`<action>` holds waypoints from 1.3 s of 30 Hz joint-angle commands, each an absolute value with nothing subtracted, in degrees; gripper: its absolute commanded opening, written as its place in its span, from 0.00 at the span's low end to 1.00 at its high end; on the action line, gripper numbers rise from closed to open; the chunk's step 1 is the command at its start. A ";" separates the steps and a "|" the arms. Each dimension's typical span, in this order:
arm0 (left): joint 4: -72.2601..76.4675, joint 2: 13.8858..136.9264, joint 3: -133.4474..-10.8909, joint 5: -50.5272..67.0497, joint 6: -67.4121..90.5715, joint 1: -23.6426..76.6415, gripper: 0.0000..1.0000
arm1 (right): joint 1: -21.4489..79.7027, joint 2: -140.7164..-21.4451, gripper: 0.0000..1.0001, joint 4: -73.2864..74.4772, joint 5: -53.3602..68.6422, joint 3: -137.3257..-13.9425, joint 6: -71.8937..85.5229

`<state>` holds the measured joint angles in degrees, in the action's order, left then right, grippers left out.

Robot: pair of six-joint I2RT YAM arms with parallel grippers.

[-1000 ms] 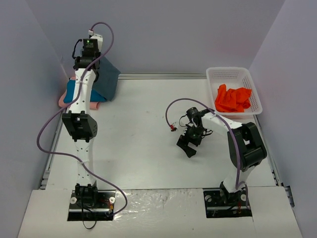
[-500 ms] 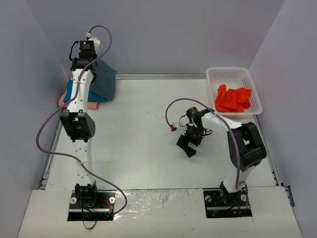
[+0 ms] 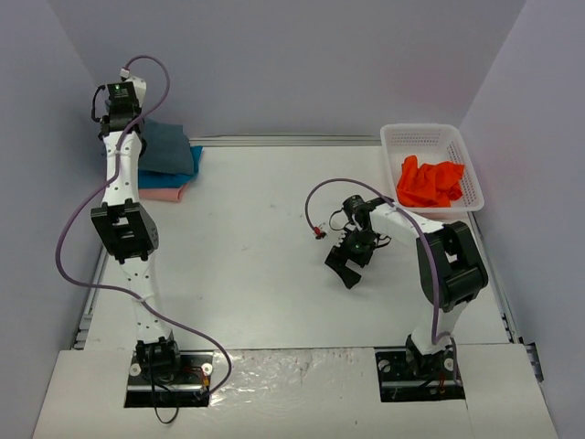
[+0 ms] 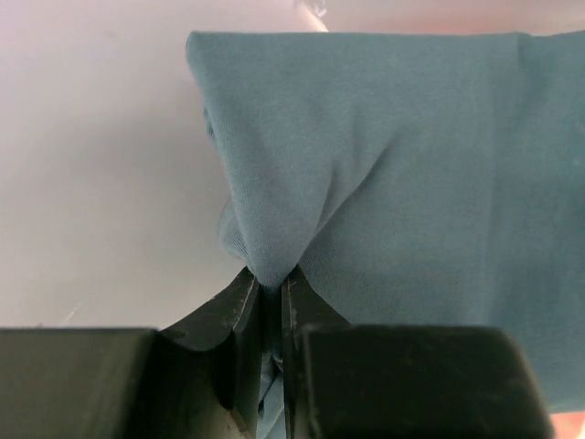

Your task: Fold and stack the t-shirts

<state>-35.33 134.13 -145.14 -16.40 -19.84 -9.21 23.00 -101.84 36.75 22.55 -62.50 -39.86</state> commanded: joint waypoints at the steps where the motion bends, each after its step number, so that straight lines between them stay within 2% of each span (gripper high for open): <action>1: -30.32 133.24 -145.11 -16.79 -22.50 -9.05 0.02 | 21.10 -107.14 1.00 36.83 20.39 -59.33 -40.08; 16: -20.84 138.25 -143.00 -20.30 -28.56 -9.40 0.03 | 19.60 -110.39 1.00 36.83 20.22 -59.33 -39.81; 17: -20.48 139.21 -143.35 -20.65 -28.91 -9.49 0.06 | 19.60 -110.48 1.00 36.83 20.21 -59.24 -39.81; 18: -20.91 139.91 -144.13 -20.74 -29.35 -9.58 0.21 | 19.60 -110.65 1.00 36.83 20.30 -59.24 -39.81; 19: -21.88 140.36 -145.01 -21.35 -29.44 -9.67 0.52 | 19.51 -110.65 1.00 36.74 20.30 -59.24 -39.81; 21: -22.76 140.54 -145.11 -21.80 -29.27 -9.58 0.64 | 19.42 -110.92 1.00 36.83 20.22 -59.15 -39.81; 22: -22.59 139.41 -143.63 -22.84 -28.92 -9.67 0.81 | 19.34 -110.92 1.00 36.74 20.13 -59.06 -39.90; 24: -21.37 137.30 -140.99 -23.12 -28.48 -9.67 0.95 | 19.34 -110.92 1.00 36.83 20.13 -59.24 -39.82; 25: -21.10 134.76 -139.50 -23.46 -28.13 -9.67 0.97 | 19.34 -110.83 1.00 36.74 20.04 -59.24 -39.81; 28: -22.49 129.58 -134.92 -23.20 -26.55 -9.58 0.94 | 19.42 -109.52 1.00 36.65 20.13 -59.33 -39.99; 31: -30.13 122.82 -132.55 -19.18 -21.11 -9.58 0.94 | 19.42 -107.67 1.00 36.65 20.74 -59.41 -40.08; 35: -35.77 110.59 -123.51 -4.10 -13.55 -9.49 0.94 | 20.04 -104.25 1.00 36.39 21.01 -59.68 -40.25; 39: -35.96 96.53 -107.20 9.97 -12.57 -8.44 0.94 | 20.74 -100.99 1.00 36.12 20.39 -60.82 -39.29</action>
